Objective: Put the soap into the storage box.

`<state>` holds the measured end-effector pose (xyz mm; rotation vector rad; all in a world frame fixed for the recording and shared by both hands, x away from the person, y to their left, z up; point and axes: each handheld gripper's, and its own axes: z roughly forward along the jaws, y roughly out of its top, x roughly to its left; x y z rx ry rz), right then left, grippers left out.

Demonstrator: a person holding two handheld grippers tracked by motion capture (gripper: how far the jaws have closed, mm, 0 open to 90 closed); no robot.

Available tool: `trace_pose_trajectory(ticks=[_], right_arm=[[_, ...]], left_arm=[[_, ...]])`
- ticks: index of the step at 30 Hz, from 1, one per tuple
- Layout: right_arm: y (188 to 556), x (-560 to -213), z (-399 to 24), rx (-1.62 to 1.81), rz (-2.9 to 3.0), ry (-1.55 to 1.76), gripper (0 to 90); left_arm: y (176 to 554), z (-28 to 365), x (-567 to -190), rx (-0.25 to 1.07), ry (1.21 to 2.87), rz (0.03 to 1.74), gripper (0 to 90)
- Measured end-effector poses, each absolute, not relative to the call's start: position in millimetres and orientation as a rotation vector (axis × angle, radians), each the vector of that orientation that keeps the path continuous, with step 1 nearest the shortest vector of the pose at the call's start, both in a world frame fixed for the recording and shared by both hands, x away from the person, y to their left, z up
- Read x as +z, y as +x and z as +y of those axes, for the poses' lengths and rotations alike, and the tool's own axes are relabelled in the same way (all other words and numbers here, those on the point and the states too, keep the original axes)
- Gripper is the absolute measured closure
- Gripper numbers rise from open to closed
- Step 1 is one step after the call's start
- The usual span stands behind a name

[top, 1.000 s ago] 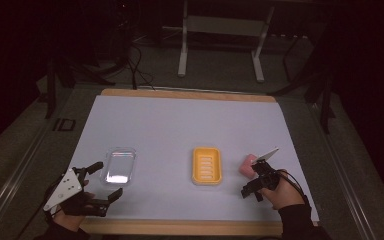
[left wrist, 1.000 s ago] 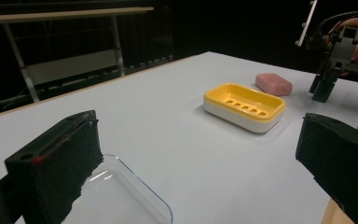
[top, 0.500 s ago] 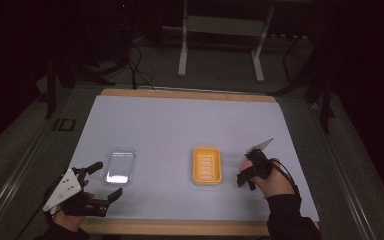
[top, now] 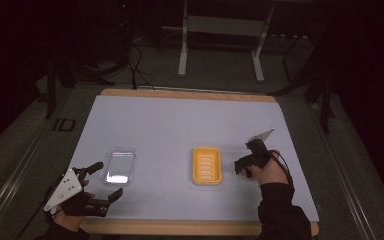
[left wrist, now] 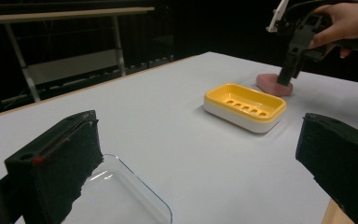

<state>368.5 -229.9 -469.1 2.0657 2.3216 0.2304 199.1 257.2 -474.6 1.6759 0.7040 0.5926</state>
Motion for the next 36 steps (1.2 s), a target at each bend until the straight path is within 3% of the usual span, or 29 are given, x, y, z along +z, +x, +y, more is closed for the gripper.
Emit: trace_pose_trajectory(ticks=[13,20,29,36], right_arm=[[389,-476,-232,0.255,2.235,2.154,10.0],[403,-481,-238,0.158,2.136,2.236,14.3],[406,-497,-235,0.078,2.150,2.228,29.6],[408,-497,-232,0.063,2.169,2.185,33.5]], left_arm=[[199,257,-474,0.583,1.676,0.699,0.4],[198,256,-474,0.582,1.679,0.693,0.4],[198,256,-475,0.582,1.681,0.692,0.4],[199,255,-475,0.586,1.688,0.691,0.4]])
